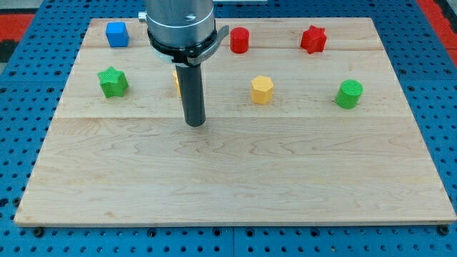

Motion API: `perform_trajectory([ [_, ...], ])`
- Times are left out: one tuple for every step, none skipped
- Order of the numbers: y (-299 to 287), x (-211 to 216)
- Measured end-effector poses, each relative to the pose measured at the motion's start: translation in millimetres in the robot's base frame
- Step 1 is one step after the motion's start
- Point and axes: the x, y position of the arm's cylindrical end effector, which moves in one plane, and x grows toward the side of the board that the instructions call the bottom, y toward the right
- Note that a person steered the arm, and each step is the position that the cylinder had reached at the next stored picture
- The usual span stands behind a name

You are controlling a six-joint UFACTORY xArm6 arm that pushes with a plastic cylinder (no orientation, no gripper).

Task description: Nudge the yellow hexagon to the top a bit

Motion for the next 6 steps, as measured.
perform_trajectory([
  [0.0, 0.0],
  [0.0, 0.7],
  [24.7, -5.8],
  [90.0, -25.7],
  [130.2, -29.9],
  [130.2, -52.2],
])
